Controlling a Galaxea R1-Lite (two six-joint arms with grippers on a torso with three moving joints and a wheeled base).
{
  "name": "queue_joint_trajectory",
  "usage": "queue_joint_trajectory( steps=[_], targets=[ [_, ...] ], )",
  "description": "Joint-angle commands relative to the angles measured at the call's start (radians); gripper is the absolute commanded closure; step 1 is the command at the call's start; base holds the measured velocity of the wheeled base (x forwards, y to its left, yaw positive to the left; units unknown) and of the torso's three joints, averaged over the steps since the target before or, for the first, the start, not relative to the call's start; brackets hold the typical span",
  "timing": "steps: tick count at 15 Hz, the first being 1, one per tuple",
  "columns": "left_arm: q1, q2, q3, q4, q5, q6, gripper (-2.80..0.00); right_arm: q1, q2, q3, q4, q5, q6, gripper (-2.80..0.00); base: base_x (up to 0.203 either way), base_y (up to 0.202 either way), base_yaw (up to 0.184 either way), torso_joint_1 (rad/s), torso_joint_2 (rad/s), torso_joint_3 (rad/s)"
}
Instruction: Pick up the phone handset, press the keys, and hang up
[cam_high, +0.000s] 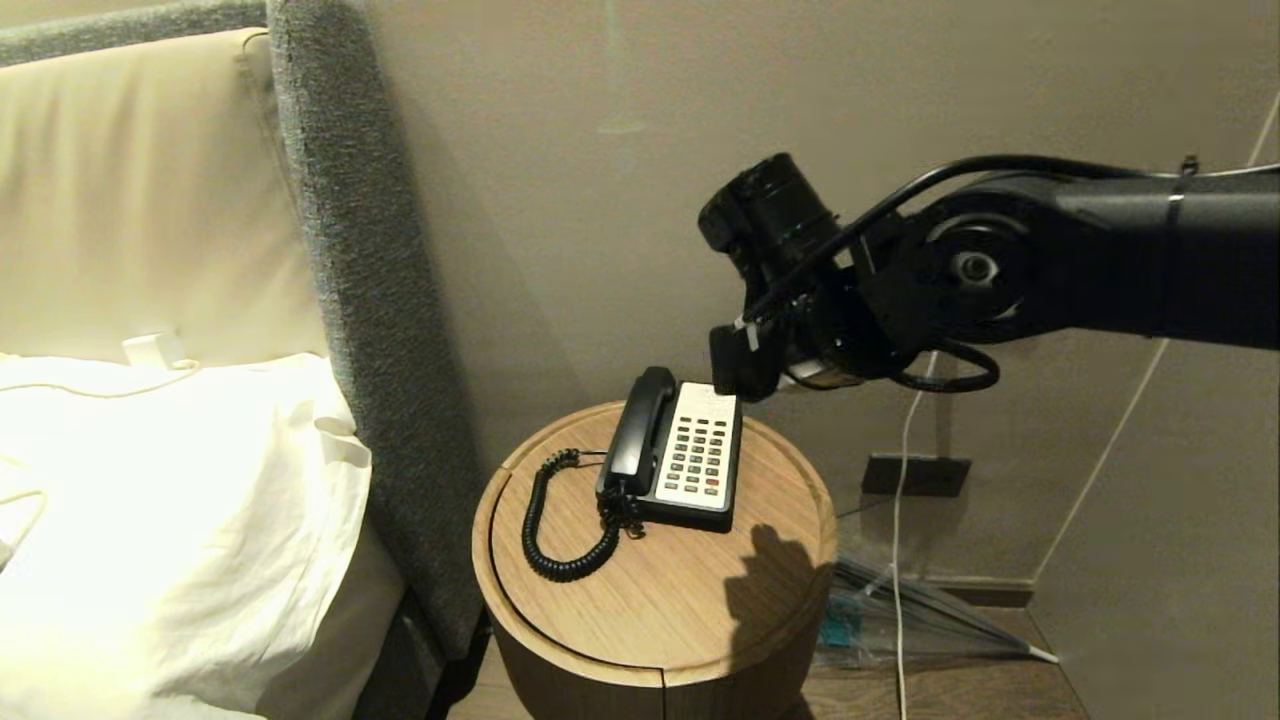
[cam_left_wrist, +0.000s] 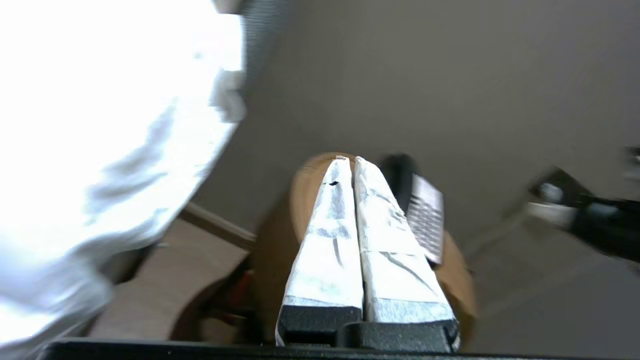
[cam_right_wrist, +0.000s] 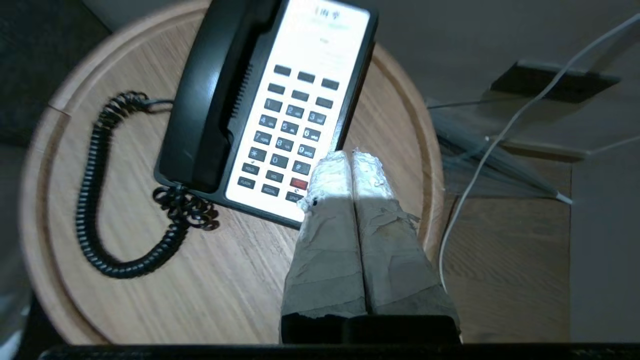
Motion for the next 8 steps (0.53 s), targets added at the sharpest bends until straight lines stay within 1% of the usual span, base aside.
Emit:
queue_joint_trajectory(
  steps=[1, 2, 3, 4, 5, 6, 7, 8],
  targets=[
    [0.092, -0.123, 0.032, 0.052, 0.001, 0.0, 0.0, -0.001, -0.08, 0.024, 0.001, -0.003, 0.009, 0.0, 0.0, 0.0, 0.0, 0.0, 0.0, 0.0],
    [0.141, -0.188, 0.058, 0.1, -0.003, 0.008, 0.0, -0.001, -0.093, 0.033, 0.001, -0.003, 0.026, 0.0, 0.0, 0.0, 0.0, 0.0, 0.0, 0.0],
    [0.168, -0.249, 0.09, 0.134, -0.012, 0.022, 0.0, -0.001, -0.11, 0.046, 0.002, -0.003, 0.044, 0.0, 0.0, 0.0, 0.0, 0.0, 0.0, 0.0],
    [0.179, -0.295, 0.135, 0.151, -0.018, 0.049, 0.0, -0.001, -0.124, 0.062, 0.002, -0.004, 0.054, 0.0, 0.0, 0.0, 0.0, 0.0, 0.0, 0.0],
    [0.183, -0.32, 0.188, 0.159, -0.022, 0.092, 0.0, 0.0, -0.143, 0.086, -0.003, -0.004, 0.059, 0.0, 0.0, 0.0, 0.0, 0.0, 0.0, 0.0],
    [0.182, -0.338, 0.217, 0.163, -0.032, 0.141, 0.0, 0.001, -0.158, 0.108, -0.008, -0.005, 0.06, 0.0, 0.0, 0.0, 0.0, 0.0, 0.0, 0.0],
    [0.181, -0.34, 0.241, 0.163, -0.046, 0.165, 0.0, 0.001, -0.173, 0.127, -0.011, -0.006, 0.062, 0.0, 0.0, 0.0, 0.0, 0.0, 0.0, 0.0],
    [0.18, -0.347, 0.278, 0.155, -0.068, 0.225, 0.0, 0.0, -0.193, 0.141, -0.012, -0.007, 0.062, 0.0, 0.0, 0.0, 0.0, 0.0, 0.0, 0.0]
  ],
)
